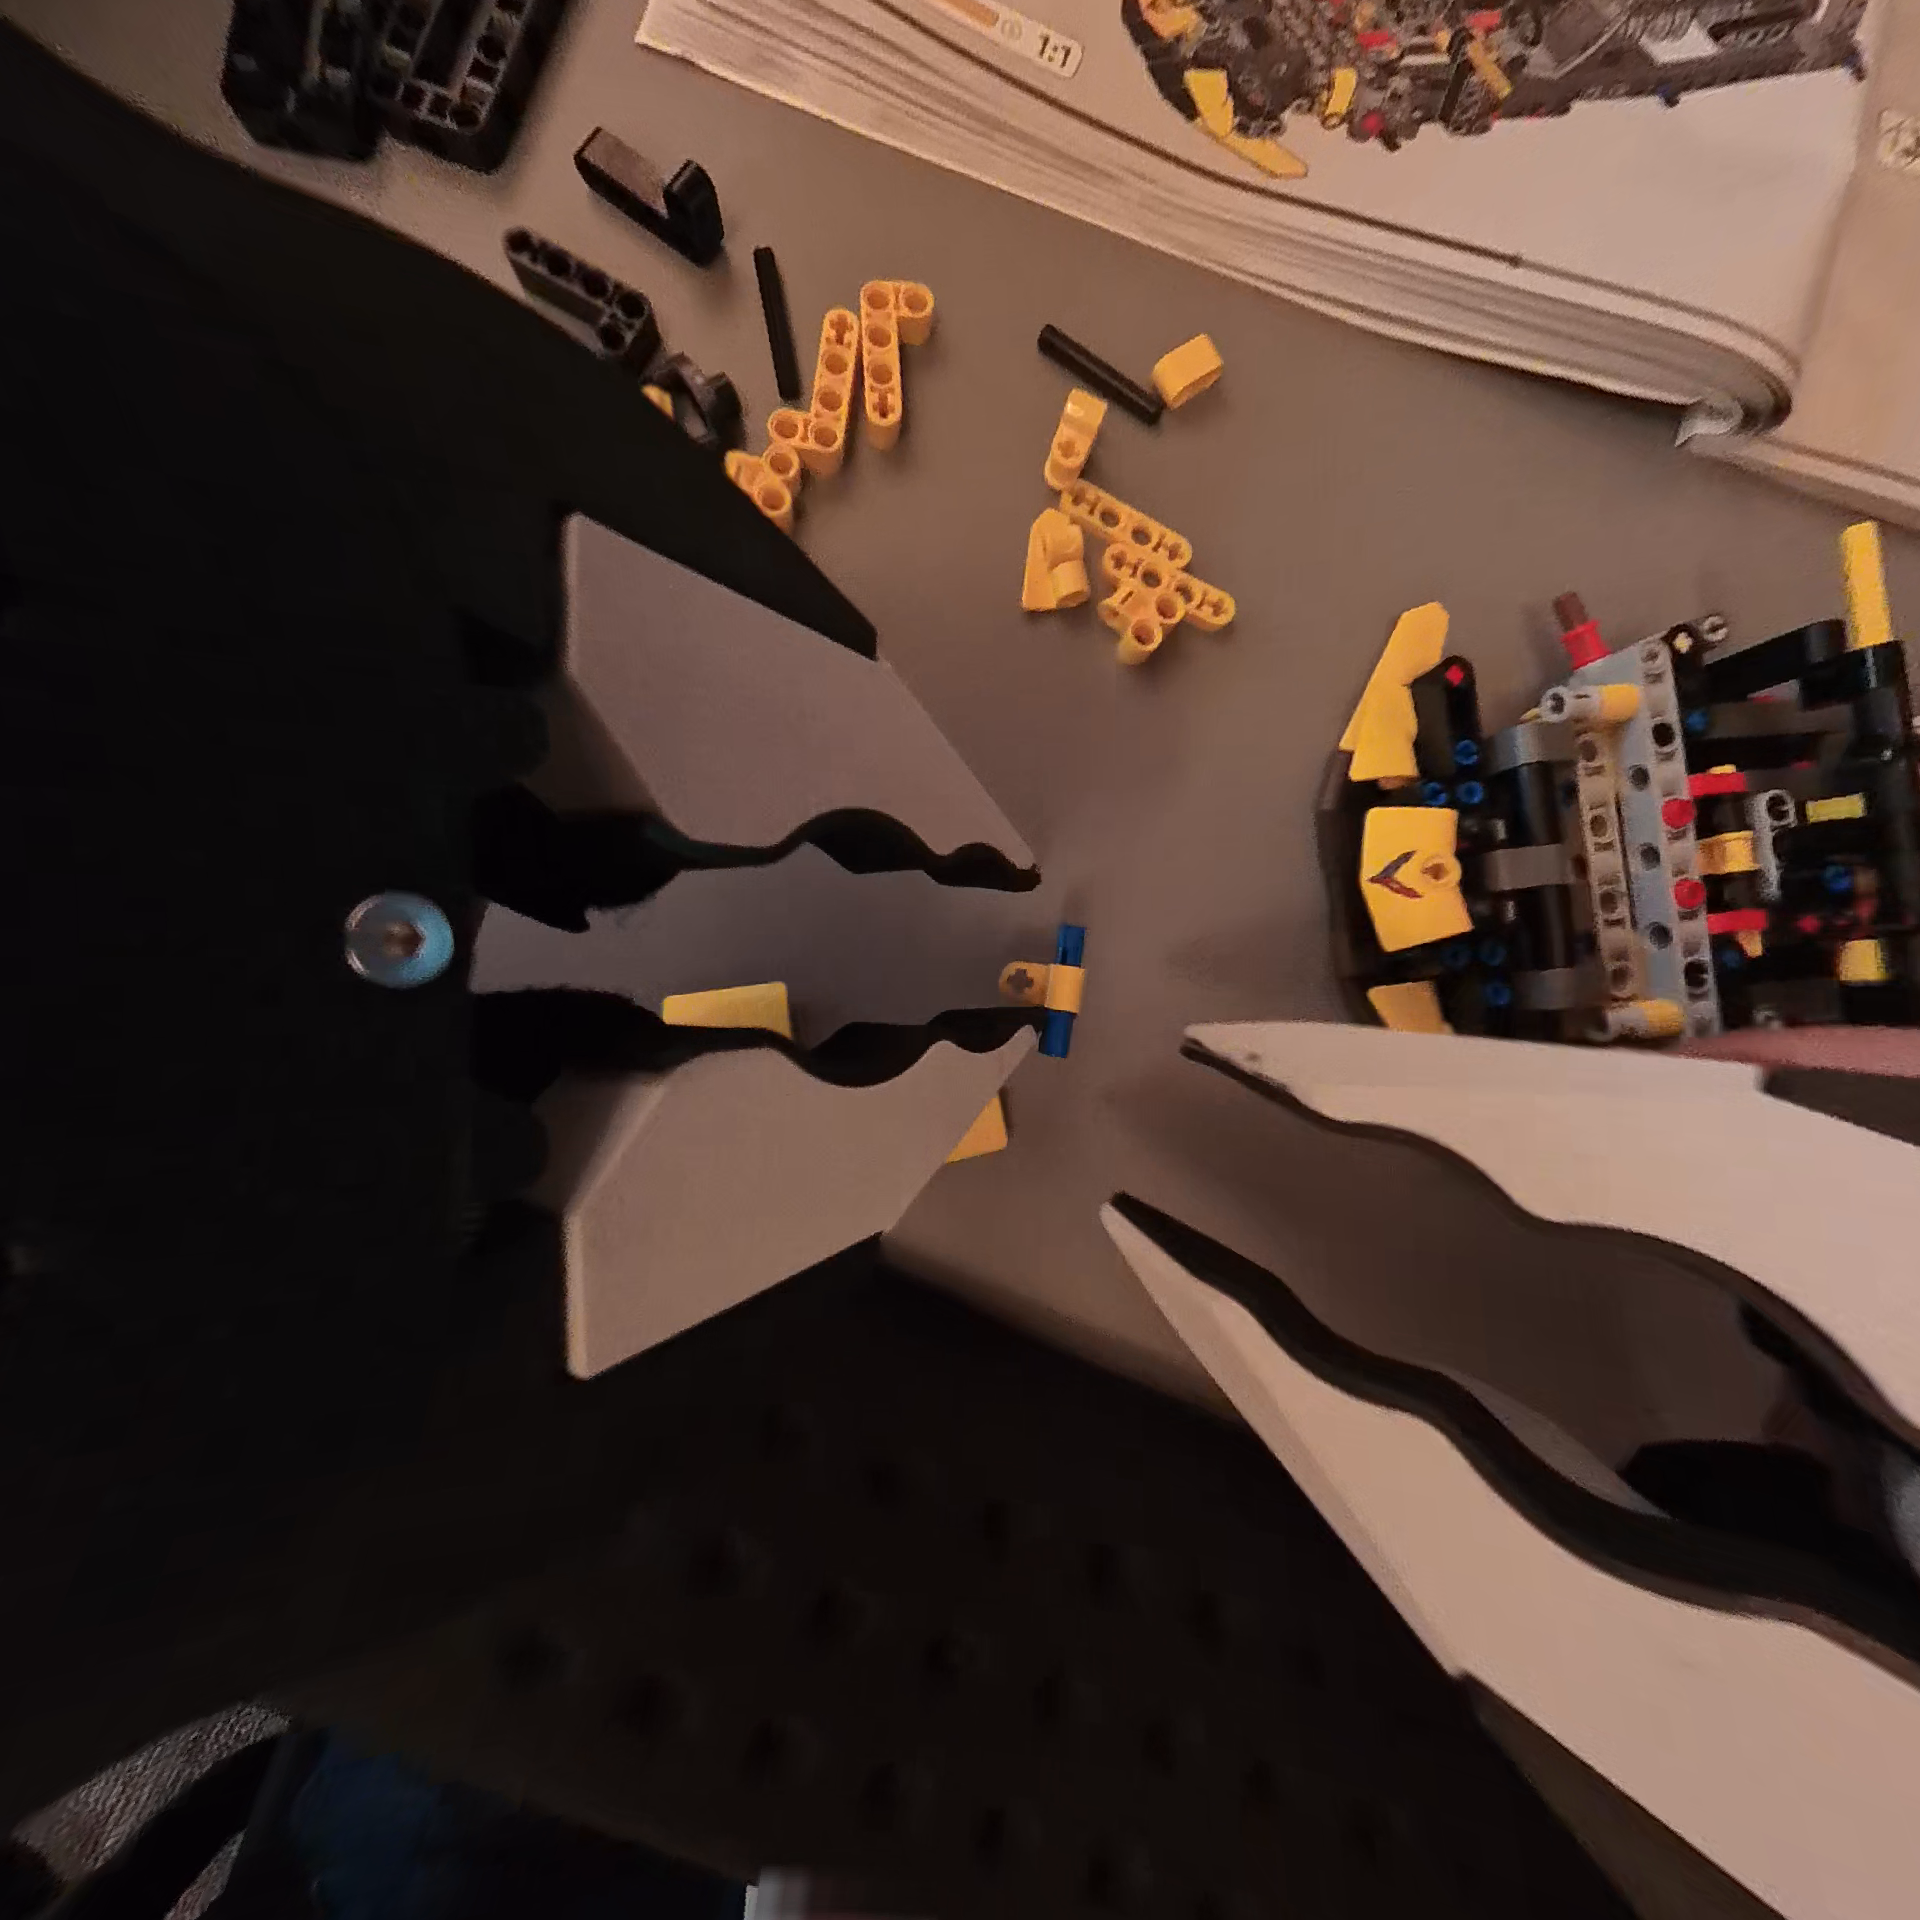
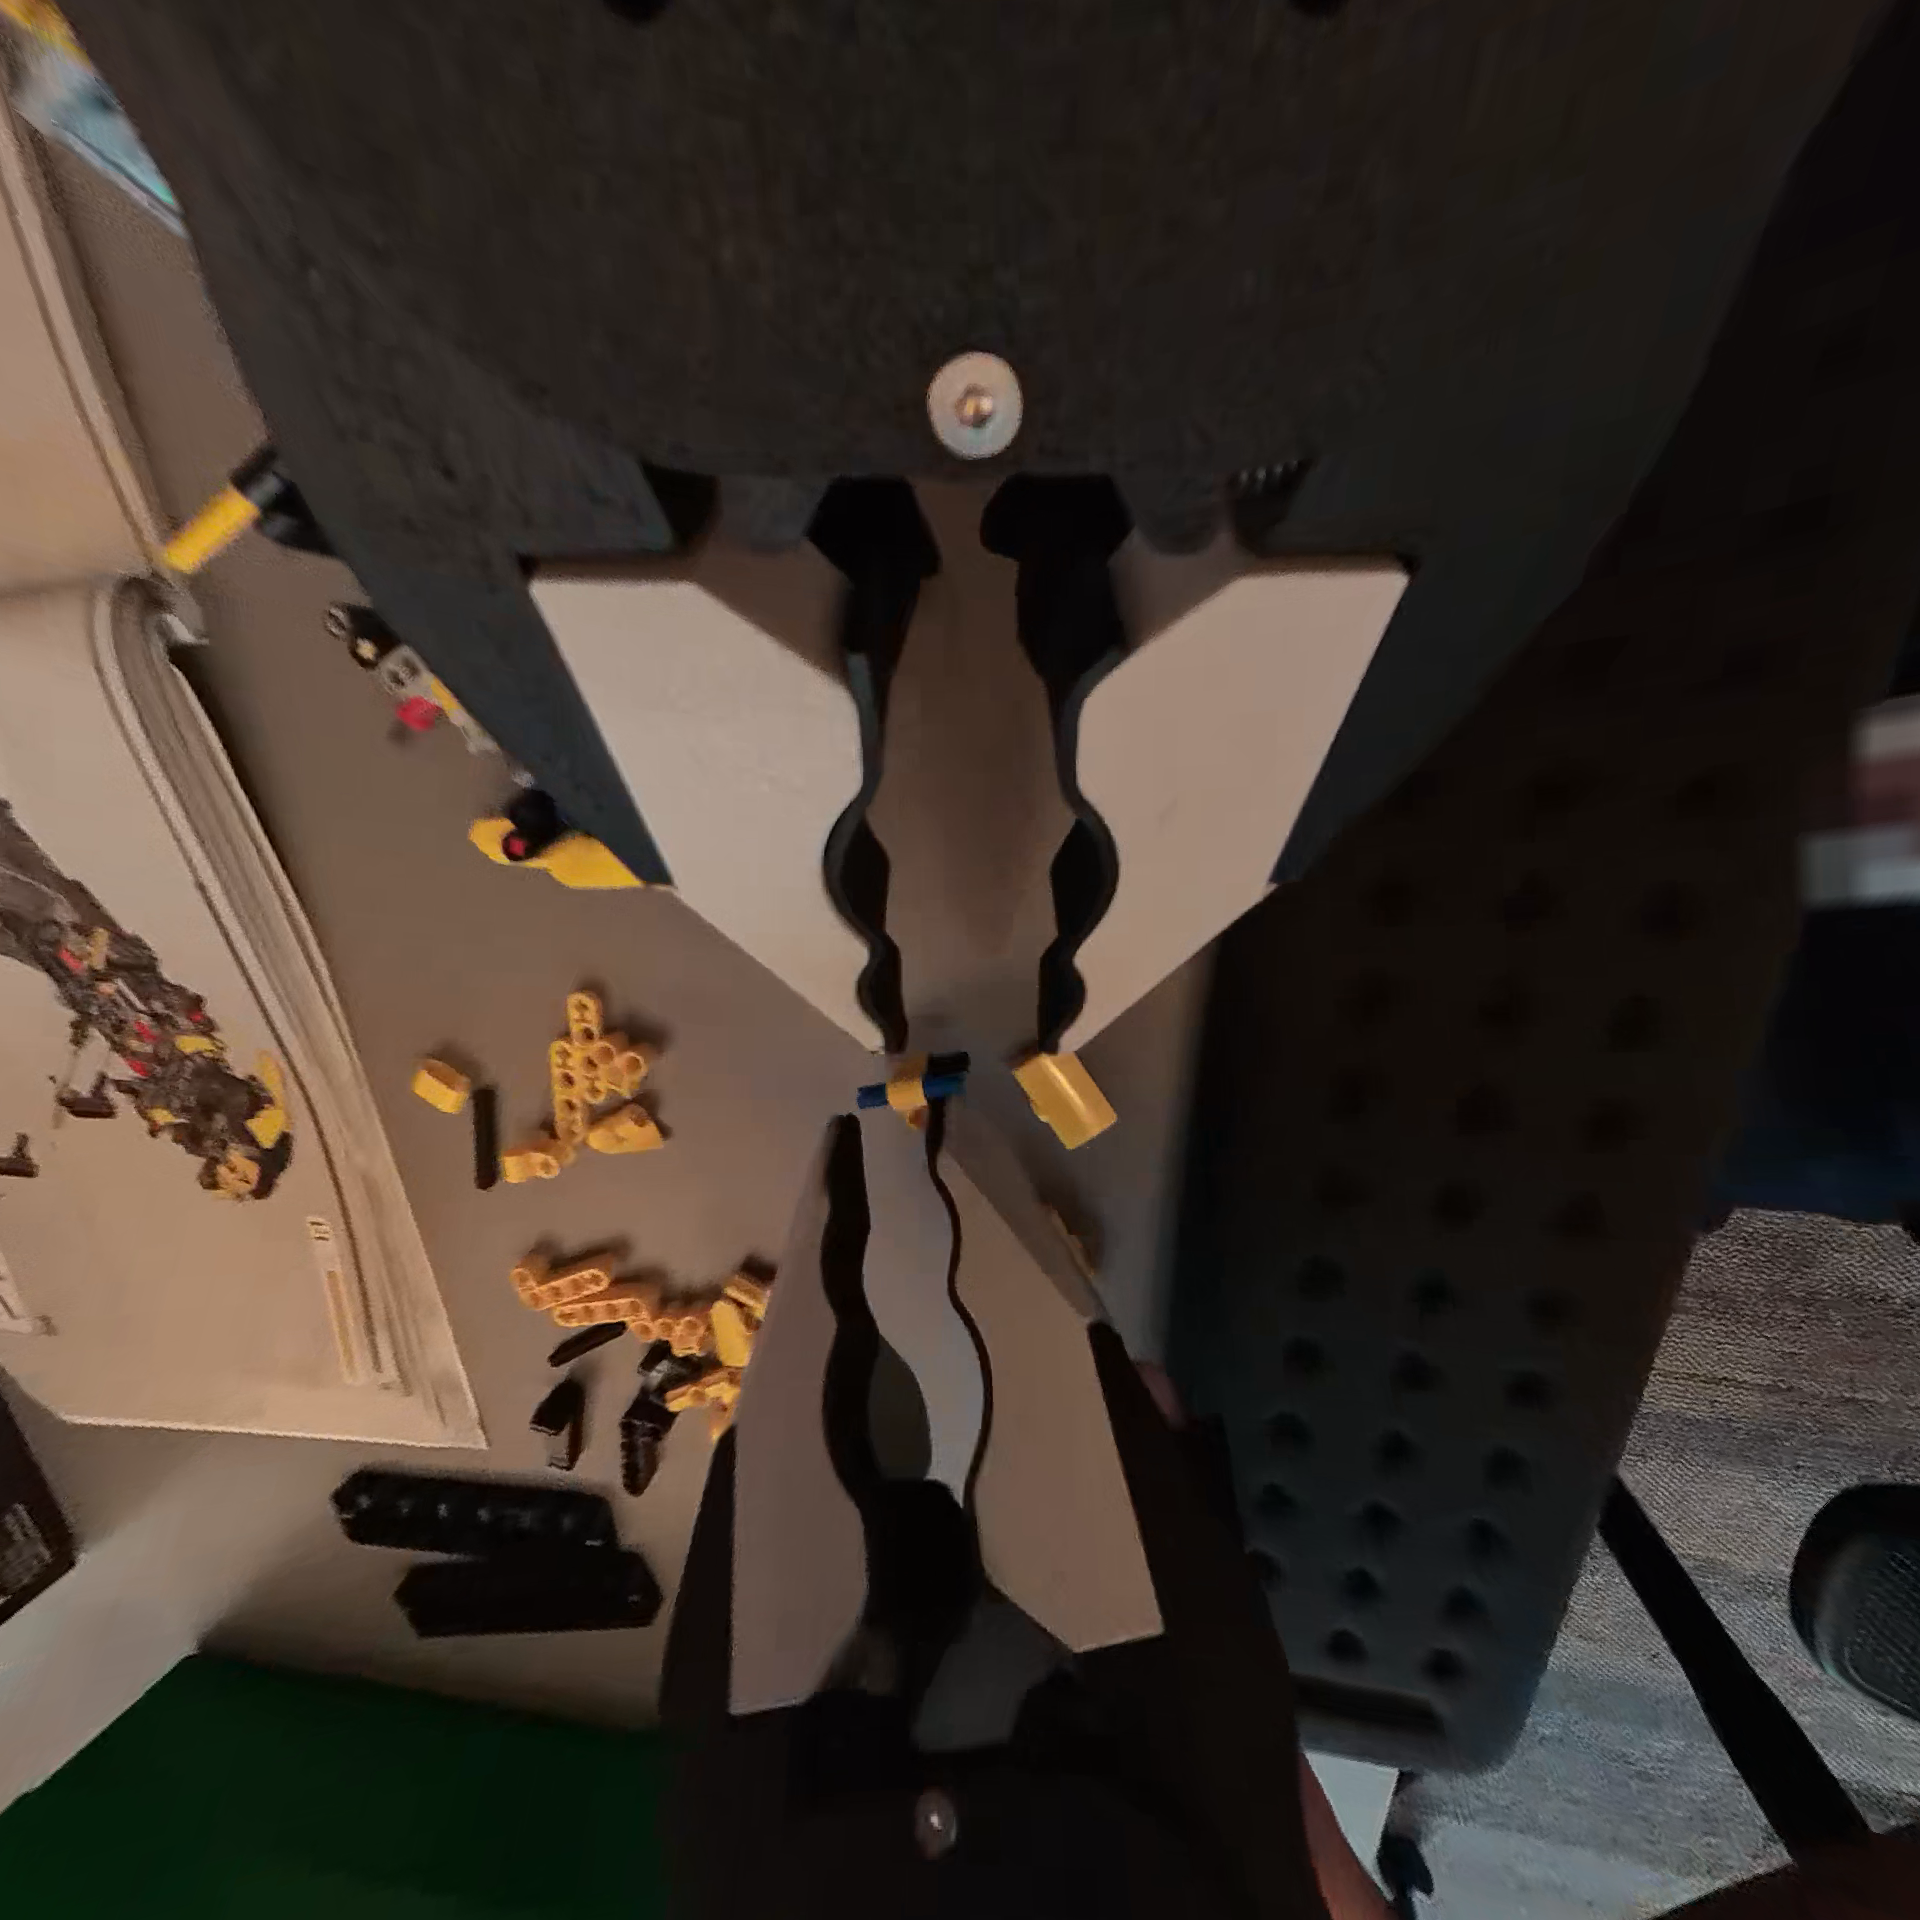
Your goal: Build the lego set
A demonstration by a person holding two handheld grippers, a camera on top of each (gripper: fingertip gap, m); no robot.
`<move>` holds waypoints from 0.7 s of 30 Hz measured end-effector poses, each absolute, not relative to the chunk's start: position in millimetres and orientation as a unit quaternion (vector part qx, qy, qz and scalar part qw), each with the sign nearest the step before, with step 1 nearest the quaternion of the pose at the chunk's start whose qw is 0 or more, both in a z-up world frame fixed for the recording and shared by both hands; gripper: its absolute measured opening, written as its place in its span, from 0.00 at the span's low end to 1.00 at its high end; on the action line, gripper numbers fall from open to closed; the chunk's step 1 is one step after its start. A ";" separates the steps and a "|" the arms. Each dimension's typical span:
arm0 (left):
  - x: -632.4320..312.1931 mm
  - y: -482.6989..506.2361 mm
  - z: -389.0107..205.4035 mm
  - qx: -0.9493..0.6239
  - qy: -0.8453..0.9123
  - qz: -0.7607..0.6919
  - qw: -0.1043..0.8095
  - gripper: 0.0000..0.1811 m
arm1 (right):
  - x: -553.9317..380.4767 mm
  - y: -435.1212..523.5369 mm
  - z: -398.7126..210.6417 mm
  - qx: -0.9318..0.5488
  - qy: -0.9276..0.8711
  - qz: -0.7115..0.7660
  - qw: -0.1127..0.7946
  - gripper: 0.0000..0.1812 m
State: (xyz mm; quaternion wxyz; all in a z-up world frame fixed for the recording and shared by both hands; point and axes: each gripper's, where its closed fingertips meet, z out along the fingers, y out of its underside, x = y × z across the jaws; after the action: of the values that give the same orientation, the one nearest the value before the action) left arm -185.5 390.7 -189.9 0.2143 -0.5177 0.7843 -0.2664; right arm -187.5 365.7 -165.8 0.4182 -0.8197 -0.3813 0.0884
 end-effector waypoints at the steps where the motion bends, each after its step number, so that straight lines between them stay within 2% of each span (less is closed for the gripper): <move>1: -187.2 389.8 -191.9 -0.516 0.785 -0.270 0.209 0.13 | -189.6 369.2 -169.8 -0.824 -0.377 0.088 0.413 0.14; 5: -191.1 386.7 -195.7 -0.508 0.789 -0.279 0.202 0.13 | -188.9 379.0 -185.5 -0.841 -0.377 0.069 0.382 0.15; 21: -202.2 381.7 -192.8 -0.497 0.790 -0.306 0.189 0.13 | -194.9 385.1 -198.9 -0.852 -0.377 0.074 0.356 0.12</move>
State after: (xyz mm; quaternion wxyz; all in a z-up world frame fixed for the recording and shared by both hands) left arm -202.2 381.7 -192.8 0.1893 -0.4967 0.7899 -0.3059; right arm -194.9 385.1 -198.9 0.3561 -0.8519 -0.3769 0.0737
